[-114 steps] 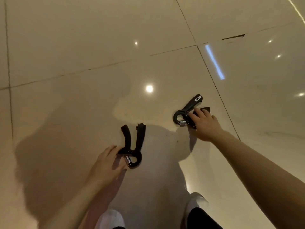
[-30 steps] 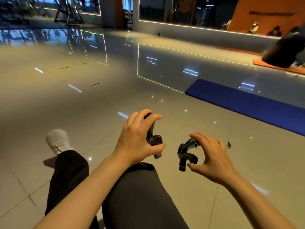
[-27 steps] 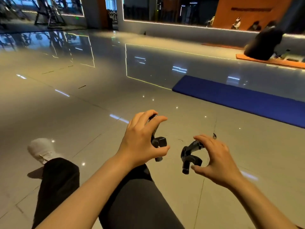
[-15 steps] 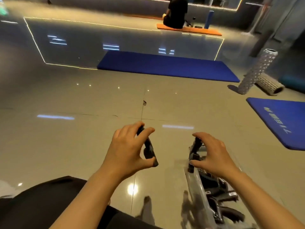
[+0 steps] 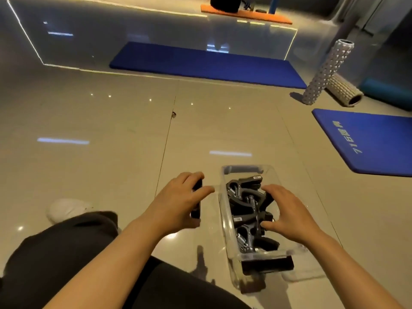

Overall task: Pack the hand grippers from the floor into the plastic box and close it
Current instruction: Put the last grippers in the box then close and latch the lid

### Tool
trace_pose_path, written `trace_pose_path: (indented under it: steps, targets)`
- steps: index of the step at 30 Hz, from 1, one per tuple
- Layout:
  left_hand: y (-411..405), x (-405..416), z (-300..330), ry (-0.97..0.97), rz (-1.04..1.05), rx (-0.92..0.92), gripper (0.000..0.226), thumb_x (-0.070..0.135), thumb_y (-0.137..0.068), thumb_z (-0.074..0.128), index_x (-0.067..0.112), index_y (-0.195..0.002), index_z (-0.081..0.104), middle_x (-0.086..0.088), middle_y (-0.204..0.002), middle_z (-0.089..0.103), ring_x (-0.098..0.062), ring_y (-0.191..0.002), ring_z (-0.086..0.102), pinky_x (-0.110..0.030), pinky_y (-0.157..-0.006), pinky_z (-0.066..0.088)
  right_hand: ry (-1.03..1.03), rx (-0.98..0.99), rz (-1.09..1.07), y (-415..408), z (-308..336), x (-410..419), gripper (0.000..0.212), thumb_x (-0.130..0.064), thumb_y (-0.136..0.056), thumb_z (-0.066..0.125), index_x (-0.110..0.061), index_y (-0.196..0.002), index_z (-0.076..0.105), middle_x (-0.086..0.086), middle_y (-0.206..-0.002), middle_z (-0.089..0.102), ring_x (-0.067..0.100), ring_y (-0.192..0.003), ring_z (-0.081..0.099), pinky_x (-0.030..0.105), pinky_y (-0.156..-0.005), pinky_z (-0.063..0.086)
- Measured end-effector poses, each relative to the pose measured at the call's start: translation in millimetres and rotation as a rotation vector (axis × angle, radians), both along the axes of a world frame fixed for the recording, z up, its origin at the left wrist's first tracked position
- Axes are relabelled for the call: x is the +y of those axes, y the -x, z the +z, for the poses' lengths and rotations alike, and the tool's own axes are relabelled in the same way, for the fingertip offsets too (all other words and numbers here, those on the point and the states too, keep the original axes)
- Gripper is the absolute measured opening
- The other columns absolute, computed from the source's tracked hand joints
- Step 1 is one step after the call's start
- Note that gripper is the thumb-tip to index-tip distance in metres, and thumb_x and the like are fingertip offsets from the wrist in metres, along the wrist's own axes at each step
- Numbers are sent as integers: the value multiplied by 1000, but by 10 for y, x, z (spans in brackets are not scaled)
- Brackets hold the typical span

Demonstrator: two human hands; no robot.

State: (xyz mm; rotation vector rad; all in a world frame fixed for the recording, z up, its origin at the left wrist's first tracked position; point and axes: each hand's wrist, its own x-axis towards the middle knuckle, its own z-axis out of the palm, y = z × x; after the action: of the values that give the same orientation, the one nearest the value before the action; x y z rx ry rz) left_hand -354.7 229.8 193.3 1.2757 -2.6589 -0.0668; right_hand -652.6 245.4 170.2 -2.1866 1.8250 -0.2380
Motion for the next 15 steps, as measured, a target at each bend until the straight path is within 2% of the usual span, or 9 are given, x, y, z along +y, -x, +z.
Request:
trace_pose_path:
  steps: [3,5,10,13,15]
  targets:
    - [331,60,160,125,-42,-21,89,36,-40,89,27,-122,55,-14,-120,57,-32,-102,57,-39,-74,54,-30,-29,6,91,-36,62,87,-33,-67,80,-31,-140,33,-7,-145,36,14,-130,36,26,-102,32]
    - [429,46,257,174,-47,-1,97,38,-45,89,29,-132,47,-16,-122,55,-32,-102,57,-39,-76,53,-47,-81,1,112,-86,63,90,-32,-66,81,-33,-141,30,-8,-145,35,13,-129,37,23,-97,33]
    - [426,1,311,112,37,133,98,33,-52,90,31,-138,42,-16,-125,51,-32,-106,55,-35,-77,50,-222,-250,-111,210,-424,-19,98,-33,-62,84,-33,-142,28,-8,-146,36,17,-129,41,27,-95,38]
    - [543,-71,251,101,-28,62,98,33,-49,90,29,-136,44,-16,-123,54,-32,-104,56,-34,-74,51,-351,-314,-244,442,-711,23,96,-30,-62,85,-29,-142,30,-2,-143,41,20,-125,44,27,-93,38]
    - [613,-119,211,129,-80,-32,99,33,-45,90,27,-134,48,-17,-122,55,-31,-100,57,-34,-72,53,-416,-216,-227,628,-857,51,95,-26,-65,83,-25,-143,30,-1,-142,42,19,-125,45,24,-93,36]
